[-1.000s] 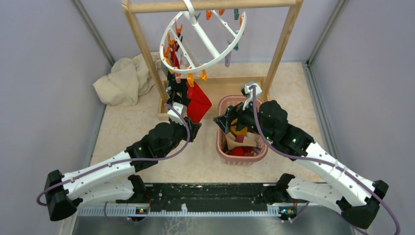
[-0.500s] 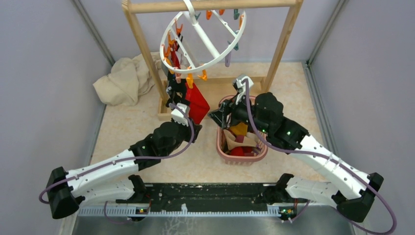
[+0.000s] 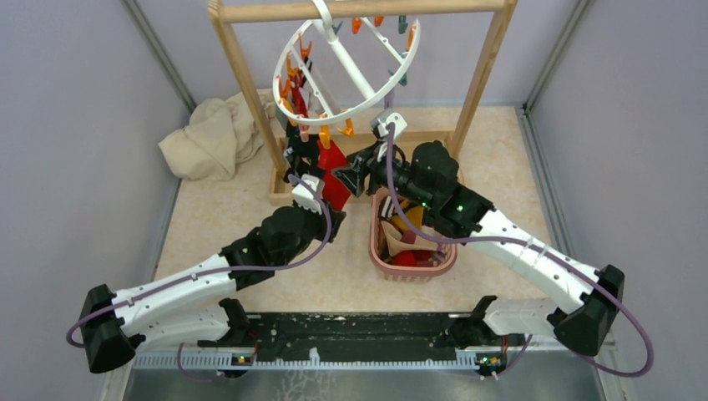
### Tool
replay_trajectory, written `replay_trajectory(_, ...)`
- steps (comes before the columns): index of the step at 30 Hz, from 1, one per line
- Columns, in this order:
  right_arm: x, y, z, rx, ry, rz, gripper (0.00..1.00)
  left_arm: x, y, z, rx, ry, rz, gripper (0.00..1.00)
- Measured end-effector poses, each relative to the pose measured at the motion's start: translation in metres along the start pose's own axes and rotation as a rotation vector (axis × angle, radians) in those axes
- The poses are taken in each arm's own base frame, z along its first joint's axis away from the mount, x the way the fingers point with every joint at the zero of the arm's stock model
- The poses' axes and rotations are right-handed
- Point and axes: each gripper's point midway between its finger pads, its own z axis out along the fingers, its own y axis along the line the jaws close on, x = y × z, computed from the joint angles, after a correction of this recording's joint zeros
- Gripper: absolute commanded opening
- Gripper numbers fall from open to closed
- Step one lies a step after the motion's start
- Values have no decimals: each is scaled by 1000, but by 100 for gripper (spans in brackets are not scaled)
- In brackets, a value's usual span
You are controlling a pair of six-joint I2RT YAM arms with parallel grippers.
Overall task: Remove the socks clipped to the hanger
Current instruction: Remove the sock from the hanger.
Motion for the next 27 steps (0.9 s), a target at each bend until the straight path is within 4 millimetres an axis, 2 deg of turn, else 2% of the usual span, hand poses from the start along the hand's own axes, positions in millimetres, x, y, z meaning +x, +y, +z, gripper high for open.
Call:
replay_trajectory(4,-3,-2,12,-2,-19,-26,50,-2,-1,0,2,-5,-2,34)
replay_trajectory(8,-20,0,21,-13,-71,-44,49,-2,-1,0,2,-5,-2,34)
replay_trajectory(16,-54,6,25,-37,-170,-65,49,-2,-1,0,3,-5,-2,34)
replay_trajectory(23,-52,7,30,-44,-163,-57,49,-7,-1,-3,8,-17,-8,34)
replay_trajectory(27,-46,9,23,-48,-151,-38,47,-11,-2,-6,13,-30,-14,34)
